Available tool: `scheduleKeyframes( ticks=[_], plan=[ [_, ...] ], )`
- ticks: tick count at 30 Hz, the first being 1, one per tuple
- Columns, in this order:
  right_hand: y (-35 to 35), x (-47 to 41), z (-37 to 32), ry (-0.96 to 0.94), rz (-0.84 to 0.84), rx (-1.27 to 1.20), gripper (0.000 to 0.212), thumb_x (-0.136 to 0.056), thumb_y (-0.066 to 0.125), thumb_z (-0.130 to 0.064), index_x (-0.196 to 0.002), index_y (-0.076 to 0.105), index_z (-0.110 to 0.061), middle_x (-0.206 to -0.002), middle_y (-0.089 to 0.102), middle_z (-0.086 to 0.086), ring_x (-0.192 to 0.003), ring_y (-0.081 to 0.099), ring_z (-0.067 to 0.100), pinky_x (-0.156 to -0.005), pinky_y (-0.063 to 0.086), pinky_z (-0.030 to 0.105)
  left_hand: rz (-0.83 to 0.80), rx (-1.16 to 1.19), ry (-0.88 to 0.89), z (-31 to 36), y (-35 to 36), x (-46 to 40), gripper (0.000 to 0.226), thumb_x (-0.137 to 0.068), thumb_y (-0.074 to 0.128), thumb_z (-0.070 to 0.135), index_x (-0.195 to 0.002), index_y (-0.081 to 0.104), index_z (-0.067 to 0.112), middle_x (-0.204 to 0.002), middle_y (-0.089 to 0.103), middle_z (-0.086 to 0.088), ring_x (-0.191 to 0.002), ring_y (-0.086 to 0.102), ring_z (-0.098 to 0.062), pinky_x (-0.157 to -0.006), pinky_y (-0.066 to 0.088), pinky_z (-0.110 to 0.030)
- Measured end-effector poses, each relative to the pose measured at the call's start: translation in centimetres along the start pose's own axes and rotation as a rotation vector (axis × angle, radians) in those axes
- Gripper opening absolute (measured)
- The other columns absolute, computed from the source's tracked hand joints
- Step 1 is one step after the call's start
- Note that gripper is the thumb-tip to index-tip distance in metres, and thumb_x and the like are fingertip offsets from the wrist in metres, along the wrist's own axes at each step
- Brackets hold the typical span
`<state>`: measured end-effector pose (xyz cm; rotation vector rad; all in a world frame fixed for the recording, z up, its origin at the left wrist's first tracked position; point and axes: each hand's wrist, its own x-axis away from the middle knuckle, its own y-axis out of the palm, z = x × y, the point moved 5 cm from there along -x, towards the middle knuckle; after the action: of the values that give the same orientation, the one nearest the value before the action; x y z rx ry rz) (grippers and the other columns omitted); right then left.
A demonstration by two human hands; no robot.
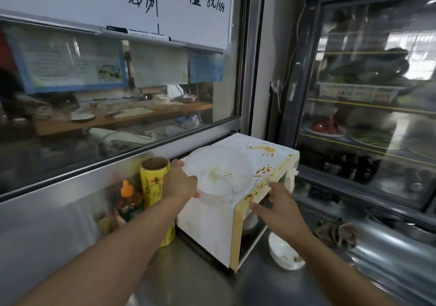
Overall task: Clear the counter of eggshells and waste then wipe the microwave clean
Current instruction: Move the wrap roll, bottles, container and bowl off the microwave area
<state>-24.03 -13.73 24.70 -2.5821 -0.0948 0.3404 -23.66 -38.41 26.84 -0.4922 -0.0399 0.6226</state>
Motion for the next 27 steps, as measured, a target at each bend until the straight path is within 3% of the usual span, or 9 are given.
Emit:
scheduleKeyframes(
  ticks=[2, 5, 8, 10, 13, 16, 20, 23, 27],
  plan=[
    [-0.7, 1.2, 0.0, -0.024, 0.000, -0.004, 0.036, -0.076, 0.072, -0.019, -0.096, 0.047, -0.035, -0.107, 0.049, -0.008, -0.108, 0.044, 0.013, -0.085, 0.039, 0.022, 0.004, 0.012, -0.001, -0.4, -1.1, 2.2, 0.043, -0.085, 0.050, 0.006, -0.126, 0.040, 0.015, -0.106, 0.061, -0.009, -0.042, 0.064, -0.018, -0.052, 0.051, -0.030],
    [-1.0, 2.8, 0.9, 0.023, -0.047, 0.043, 0.062, -0.076, 0.073, -0.024, -0.129, 0.041, -0.018, -0.128, 0.046, 0.006, -0.123, 0.042, 0.022, -0.097, 0.042, 0.032, 0.022, 0.014, -0.010, -1.2, -2.7, 5.1, 0.042, -0.085, 0.051, 0.006, -0.124, 0.041, 0.016, -0.121, 0.056, -0.011, -0.041, 0.063, -0.017, -0.044, 0.050, -0.027],
    [-0.8, 4.0, 2.2, 0.070, -0.090, 0.082, 0.078, -0.077, 0.073, -0.028, -0.140, 0.029, -0.012, -0.139, 0.040, 0.013, -0.126, 0.041, 0.027, -0.100, 0.039, 0.036, 0.041, 0.051, -0.056, -2.7, -3.7, 7.7, 0.039, -0.084, 0.053, 0.004, -0.119, 0.042, 0.017, -0.118, 0.054, -0.012, -0.045, 0.065, -0.020, -0.041, 0.053, -0.028],
    [-0.7, 4.8, 2.9, 0.084, -0.092, 0.101, 0.077, -0.078, 0.073, -0.029, -0.140, 0.030, -0.011, -0.140, 0.040, 0.014, -0.123, 0.045, 0.027, -0.096, 0.039, 0.033, 0.040, 0.062, -0.084, -3.9, -3.9, 9.2, 0.041, -0.083, 0.054, 0.002, -0.120, 0.043, 0.016, -0.116, 0.053, -0.012, -0.053, 0.064, -0.021, -0.044, 0.056, -0.033],
    [-0.3, 5.9, 4.1, 0.111, -0.095, 0.121, 0.076, -0.078, 0.073, -0.029, -0.139, 0.032, -0.011, -0.140, 0.040, 0.014, -0.123, 0.045, 0.027, -0.096, 0.038, 0.031, 0.022, 0.022, -0.125, -5.9, -3.7, 11.4, 0.040, -0.083, 0.055, 0.002, -0.119, 0.046, 0.015, -0.110, 0.056, -0.011, -0.057, 0.063, -0.021, -0.034, 0.049, -0.024],
    [0.2, 7.1, 5.4, 0.139, -0.077, 0.140, 0.073, -0.078, 0.073, -0.030, -0.137, 0.034, -0.012, -0.136, 0.044, 0.011, -0.120, 0.047, 0.025, -0.095, 0.039, 0.031, -0.033, 0.007, -0.185, -8.0, -2.9, 13.4, 0.039, -0.081, 0.060, 0.005, -0.116, 0.046, 0.019, -0.104, 0.057, -0.008, -0.064, 0.068, -0.029, -0.035, 0.050, -0.026],
    [0.9, 8.7, 7.5, 0.201, -0.073, 0.132, 0.072, -0.077, 0.074, -0.029, -0.135, 0.036, -0.012, -0.133, 0.046, 0.012, -0.116, 0.048, 0.027, -0.096, 0.040, 0.036, -0.108, -0.004, -0.226, -10.4, -1.0, 15.4, 0.033, -0.079, 0.058, 0.003, -0.106, 0.049, 0.021, -0.093, 0.060, -0.004, -0.053, 0.066, -0.019, -0.038, 0.051, -0.025],
    [1.0, 9.6, 9.4, 0.247, -0.079, 0.125, 0.073, -0.077, 0.074, -0.028, -0.136, 0.033, -0.013, -0.136, 0.042, 0.014, -0.118, 0.047, 0.030, -0.100, 0.041, 0.041, -0.132, 0.011, -0.245, -11.8, 0.6, 16.4, 0.030, -0.076, 0.059, 0.001, -0.097, 0.051, 0.022, -0.087, 0.058, 0.000, -0.057, 0.065, -0.019, -0.037, 0.051, -0.026],
    [0.5, 9.8, 12.0, 0.301, -0.051, 0.150, 0.075, -0.078, 0.074, -0.024, -0.138, 0.032, -0.010, -0.139, 0.039, 0.017, -0.118, 0.048, 0.032, -0.088, 0.040, 0.029, -0.164, 0.061, -0.294, -13.2, 3.0, 16.9, 0.034, -0.075, 0.060, -0.002, -0.099, 0.051, 0.020, -0.092, 0.059, -0.006, -0.060, 0.065, -0.024, -0.037, 0.051, -0.029]
  ],
)
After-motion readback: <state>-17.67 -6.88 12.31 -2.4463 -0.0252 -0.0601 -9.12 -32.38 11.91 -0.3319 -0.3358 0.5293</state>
